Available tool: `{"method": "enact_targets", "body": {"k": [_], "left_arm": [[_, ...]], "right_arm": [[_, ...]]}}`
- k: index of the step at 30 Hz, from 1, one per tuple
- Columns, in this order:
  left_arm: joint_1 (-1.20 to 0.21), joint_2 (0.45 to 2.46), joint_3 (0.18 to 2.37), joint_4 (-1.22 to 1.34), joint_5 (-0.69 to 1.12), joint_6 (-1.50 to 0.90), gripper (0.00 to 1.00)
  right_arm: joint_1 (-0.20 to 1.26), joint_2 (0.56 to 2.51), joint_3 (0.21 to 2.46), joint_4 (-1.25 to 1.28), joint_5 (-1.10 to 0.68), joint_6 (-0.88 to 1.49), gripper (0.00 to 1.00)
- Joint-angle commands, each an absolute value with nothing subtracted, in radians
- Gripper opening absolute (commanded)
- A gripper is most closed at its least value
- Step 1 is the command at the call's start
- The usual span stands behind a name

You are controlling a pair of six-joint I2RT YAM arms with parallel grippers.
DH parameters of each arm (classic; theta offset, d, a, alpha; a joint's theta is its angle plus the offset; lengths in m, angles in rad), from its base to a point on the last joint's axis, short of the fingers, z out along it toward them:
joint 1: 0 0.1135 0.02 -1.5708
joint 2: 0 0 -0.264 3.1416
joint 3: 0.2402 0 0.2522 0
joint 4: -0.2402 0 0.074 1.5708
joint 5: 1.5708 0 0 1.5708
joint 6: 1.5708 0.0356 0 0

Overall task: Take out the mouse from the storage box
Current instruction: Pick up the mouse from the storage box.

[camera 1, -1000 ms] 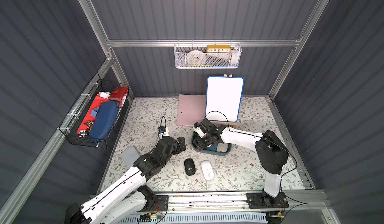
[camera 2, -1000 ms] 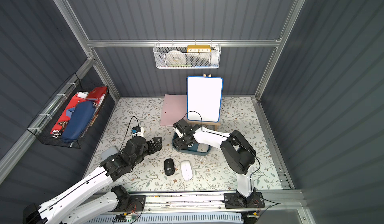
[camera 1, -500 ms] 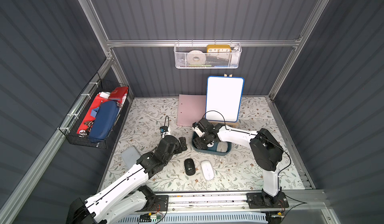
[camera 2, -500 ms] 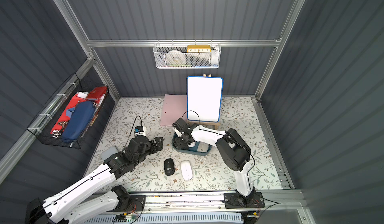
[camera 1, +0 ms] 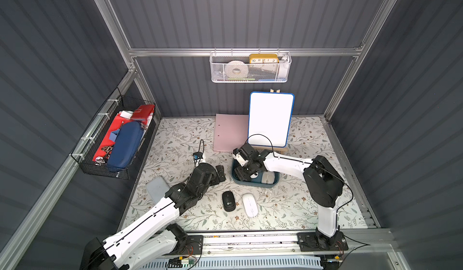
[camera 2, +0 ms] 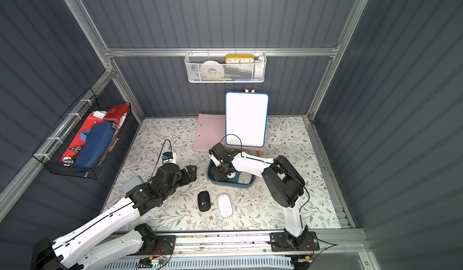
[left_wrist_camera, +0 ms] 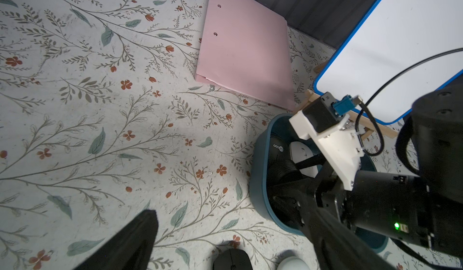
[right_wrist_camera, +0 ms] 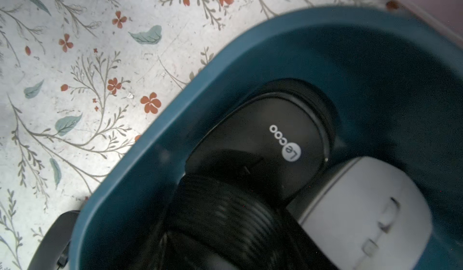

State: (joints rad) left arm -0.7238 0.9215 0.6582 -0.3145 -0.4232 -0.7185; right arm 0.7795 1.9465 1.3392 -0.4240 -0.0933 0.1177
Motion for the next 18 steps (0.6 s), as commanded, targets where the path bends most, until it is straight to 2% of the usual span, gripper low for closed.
{"method": "enact_targets", "body": {"k": [1,8,18], "left_arm": [[-0.718,0.924,0.66,-0.313,-0.43,-0.703,0.99],[-0.718,0.92,0.66,-0.316,-0.428,-0.706,0.99],[-0.718,0.908,0.65,-0.319,-0.419,-0.716,1.0]], "right_arm": [[0.783,1.888,1.319,-0.423,-0.087,0.141,0.46],[0.782,1.784,1.309,-0.448,-0.012,0.168,0.46],[0.784,1.572,1.192,-0.557,-0.031,0.249,0.46]]}}
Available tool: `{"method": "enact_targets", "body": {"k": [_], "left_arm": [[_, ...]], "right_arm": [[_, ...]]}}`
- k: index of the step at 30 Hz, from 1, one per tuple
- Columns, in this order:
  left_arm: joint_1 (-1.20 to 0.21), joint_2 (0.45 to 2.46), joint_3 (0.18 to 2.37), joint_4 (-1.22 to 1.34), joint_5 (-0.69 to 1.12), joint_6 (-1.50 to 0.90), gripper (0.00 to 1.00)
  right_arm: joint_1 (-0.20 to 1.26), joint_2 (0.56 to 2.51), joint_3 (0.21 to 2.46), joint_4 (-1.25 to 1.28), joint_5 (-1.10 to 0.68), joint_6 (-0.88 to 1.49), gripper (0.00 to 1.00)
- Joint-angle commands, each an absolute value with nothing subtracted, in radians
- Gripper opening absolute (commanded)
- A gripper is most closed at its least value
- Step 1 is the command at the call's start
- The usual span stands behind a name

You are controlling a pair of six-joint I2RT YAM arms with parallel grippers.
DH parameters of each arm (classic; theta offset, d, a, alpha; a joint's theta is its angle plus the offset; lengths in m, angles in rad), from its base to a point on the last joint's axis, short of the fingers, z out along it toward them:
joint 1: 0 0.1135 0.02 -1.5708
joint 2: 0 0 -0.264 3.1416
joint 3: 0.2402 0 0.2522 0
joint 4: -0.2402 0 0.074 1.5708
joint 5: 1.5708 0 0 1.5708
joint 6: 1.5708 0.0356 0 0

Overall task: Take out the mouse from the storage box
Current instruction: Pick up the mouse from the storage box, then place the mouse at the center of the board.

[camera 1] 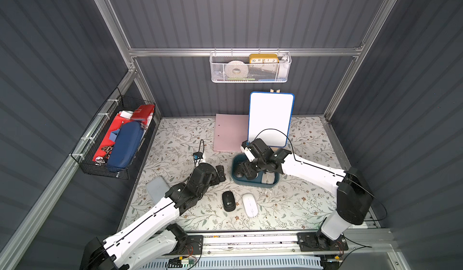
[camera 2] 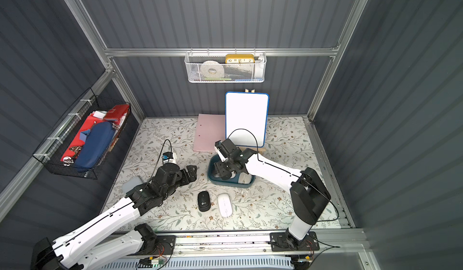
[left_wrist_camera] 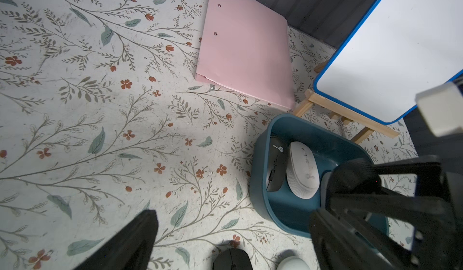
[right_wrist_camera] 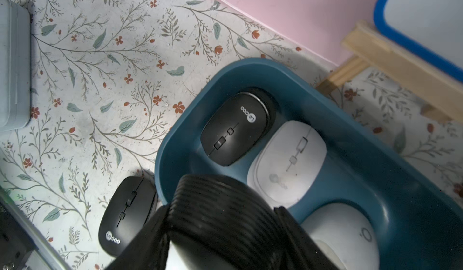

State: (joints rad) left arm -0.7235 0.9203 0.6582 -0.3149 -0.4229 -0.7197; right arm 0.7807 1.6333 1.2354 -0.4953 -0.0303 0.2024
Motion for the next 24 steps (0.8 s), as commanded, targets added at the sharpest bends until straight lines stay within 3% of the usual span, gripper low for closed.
{"method": "enact_targets", "body": {"k": [1,12,24], "left_arm": [[-0.718,0.908,0.649,-0.318,-0.418,-0.716,0.99],[-0.718,0.961,0.676,-0.289,-0.389,-0.707,0.99],[-0.718,0.994,0.705,-0.281,-0.368,-0.703,1.0]], "right_arm": [[0.784,1.541,1.163,-0.556,-0.033,0.262,0.46],[0.866,1.18,0.838,-0.567,0.023,0.429,0.46],[0.974,1.094,0.606,-0.46,0.087,0.593,0.46]]}}
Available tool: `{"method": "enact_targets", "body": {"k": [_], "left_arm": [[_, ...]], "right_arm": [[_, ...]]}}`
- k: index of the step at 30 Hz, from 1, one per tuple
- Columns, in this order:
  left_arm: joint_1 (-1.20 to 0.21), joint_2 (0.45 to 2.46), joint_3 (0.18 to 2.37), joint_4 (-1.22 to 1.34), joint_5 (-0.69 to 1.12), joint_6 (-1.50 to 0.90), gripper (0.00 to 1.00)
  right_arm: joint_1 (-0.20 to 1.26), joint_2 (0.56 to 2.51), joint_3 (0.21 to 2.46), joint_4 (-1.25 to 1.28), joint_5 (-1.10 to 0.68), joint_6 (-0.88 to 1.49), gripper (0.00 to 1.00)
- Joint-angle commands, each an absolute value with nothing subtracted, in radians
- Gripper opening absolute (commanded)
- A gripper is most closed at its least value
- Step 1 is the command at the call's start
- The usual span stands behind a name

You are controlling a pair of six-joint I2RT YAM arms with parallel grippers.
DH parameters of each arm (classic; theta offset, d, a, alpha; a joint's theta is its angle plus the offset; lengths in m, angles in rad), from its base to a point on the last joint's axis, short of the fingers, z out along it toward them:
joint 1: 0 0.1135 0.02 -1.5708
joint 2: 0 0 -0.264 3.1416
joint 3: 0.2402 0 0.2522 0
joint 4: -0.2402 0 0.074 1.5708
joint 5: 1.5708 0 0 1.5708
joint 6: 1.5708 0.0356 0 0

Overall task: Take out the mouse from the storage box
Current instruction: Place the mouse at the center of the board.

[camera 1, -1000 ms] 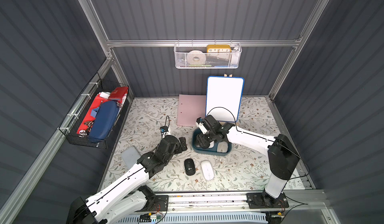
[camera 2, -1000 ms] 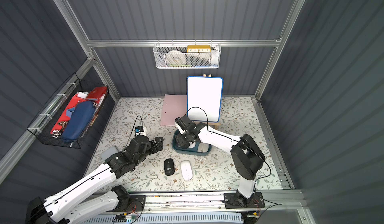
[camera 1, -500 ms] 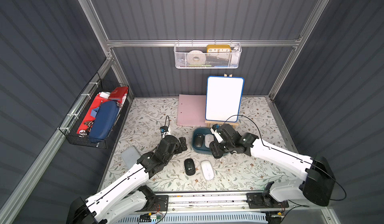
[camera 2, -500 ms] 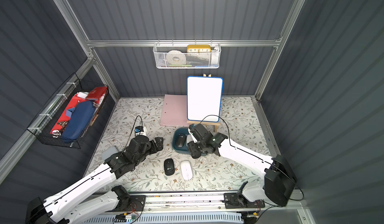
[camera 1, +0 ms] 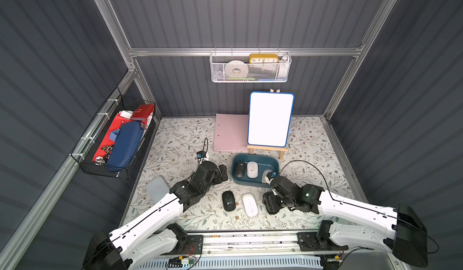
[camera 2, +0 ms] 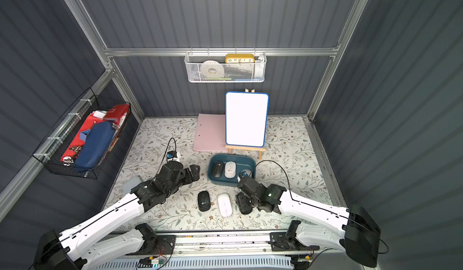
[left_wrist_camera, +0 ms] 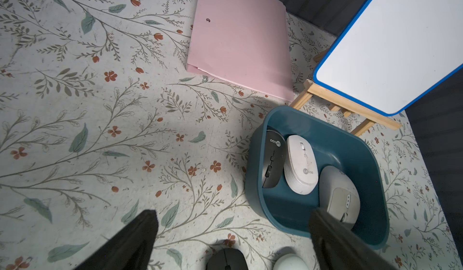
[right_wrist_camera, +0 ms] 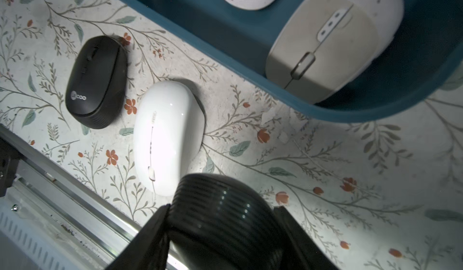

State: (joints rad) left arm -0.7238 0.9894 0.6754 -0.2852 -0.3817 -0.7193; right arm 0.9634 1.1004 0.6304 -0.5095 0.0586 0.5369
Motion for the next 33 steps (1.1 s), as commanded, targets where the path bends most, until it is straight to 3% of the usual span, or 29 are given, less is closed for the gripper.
{"method": "enact_targets", "body": {"k": [1,18,25,33], "left_arm": [[-0.718,0.997,0.708,-0.283,-0.367,-0.703,0.99],[-0.718,0.999,0.697,-0.285,-0.347,-0.729,0.99],[-0.718,1.038,0.726,-0.278,-0.329,-0.713,0.99],[-0.718,1.089,0.775,-0.289,-0.312,-0.72,0.99]], "right_arm": [[0.976,1.096,0.596,-0.461,0.089,0.598,0.46],[0.977,1.199,0.522,-0.343,0.109,0.668,0.49],[0.977,1.181,0.537,-0.364,0.163,0.674,0.7],[0.978,1.105,0.582,-0.478,0.226,0.647,0.81]]}}
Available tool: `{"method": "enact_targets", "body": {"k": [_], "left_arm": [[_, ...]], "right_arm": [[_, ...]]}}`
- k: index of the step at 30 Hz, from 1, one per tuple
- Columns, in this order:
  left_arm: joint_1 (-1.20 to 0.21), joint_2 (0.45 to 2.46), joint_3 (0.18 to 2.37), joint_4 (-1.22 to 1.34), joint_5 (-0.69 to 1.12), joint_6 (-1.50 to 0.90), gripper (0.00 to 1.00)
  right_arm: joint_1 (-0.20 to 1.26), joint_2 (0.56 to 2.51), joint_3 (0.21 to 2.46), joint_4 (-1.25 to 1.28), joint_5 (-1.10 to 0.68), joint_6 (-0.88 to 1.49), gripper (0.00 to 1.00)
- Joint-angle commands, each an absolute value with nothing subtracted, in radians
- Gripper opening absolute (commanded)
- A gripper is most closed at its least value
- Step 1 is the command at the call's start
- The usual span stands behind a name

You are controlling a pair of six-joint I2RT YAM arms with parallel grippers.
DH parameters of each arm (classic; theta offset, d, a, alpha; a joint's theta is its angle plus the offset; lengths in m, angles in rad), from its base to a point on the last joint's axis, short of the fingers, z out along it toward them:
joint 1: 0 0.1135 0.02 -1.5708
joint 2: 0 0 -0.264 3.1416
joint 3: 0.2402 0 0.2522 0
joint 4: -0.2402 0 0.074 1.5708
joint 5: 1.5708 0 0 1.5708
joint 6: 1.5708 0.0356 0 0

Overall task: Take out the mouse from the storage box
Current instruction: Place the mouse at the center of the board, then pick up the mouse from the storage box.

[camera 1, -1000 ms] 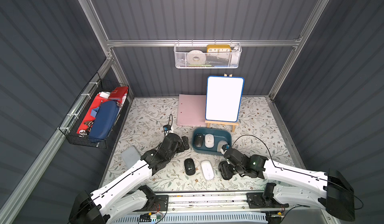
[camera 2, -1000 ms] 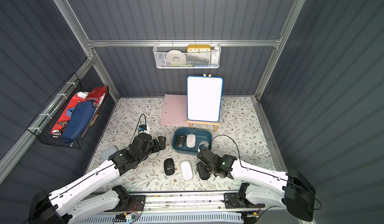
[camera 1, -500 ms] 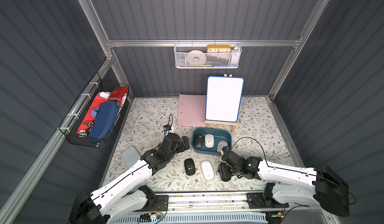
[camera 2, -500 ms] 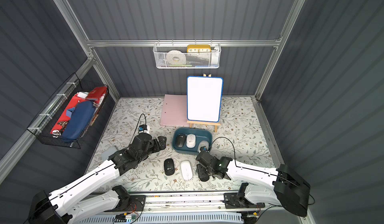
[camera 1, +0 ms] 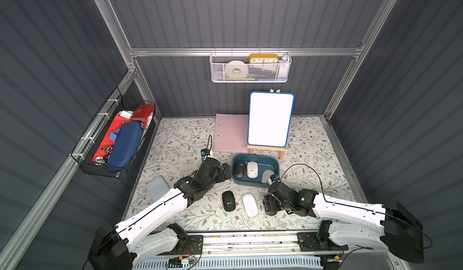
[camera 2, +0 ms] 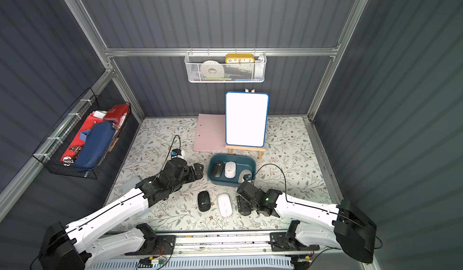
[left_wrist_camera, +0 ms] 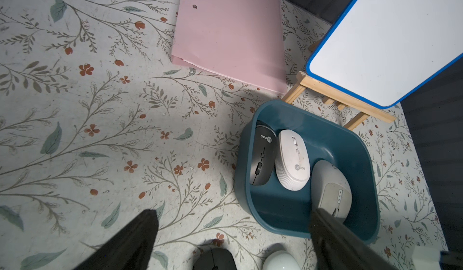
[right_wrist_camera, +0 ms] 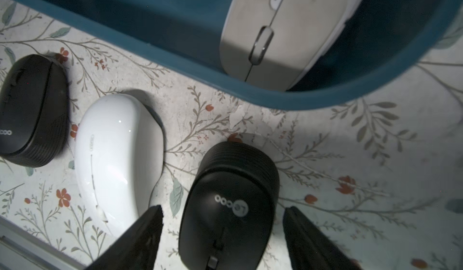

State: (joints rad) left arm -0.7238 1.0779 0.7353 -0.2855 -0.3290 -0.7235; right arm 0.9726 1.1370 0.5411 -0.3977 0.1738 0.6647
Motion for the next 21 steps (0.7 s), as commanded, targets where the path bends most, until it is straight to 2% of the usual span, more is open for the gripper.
{"method": "enact_targets", "body": {"k": [1,7,11,15,21], "left_arm": [[-0.718,1.105,0.811,-0.323,-0.312,-0.741,0.99],[-0.732,1.249,0.971,-0.316,-0.252,-0.748,0.99],[-0.787,1.419,1.088,-0.33,-0.221,-0.748,1.0],[-0.843,1.594,1.223,-0.351,-0.156,-0.711,0.99],[-0.87,1.815,1.396,-0.429,-0.058,-0.662,0.98]], "right_arm": [[0.977,1.083,0.598,-0.516,0.259,0.641,0.81],[0.974,0.913,0.699,-0.706,0.546,0.612,0.83],[0.965,0.797,0.721,-0.78,0.698,0.649,0.84],[0.962,0.704,0.706,-0.812,0.762,0.685,0.84],[0.96,0.623,0.678,-0.812,0.764,0.698,0.84]]}}
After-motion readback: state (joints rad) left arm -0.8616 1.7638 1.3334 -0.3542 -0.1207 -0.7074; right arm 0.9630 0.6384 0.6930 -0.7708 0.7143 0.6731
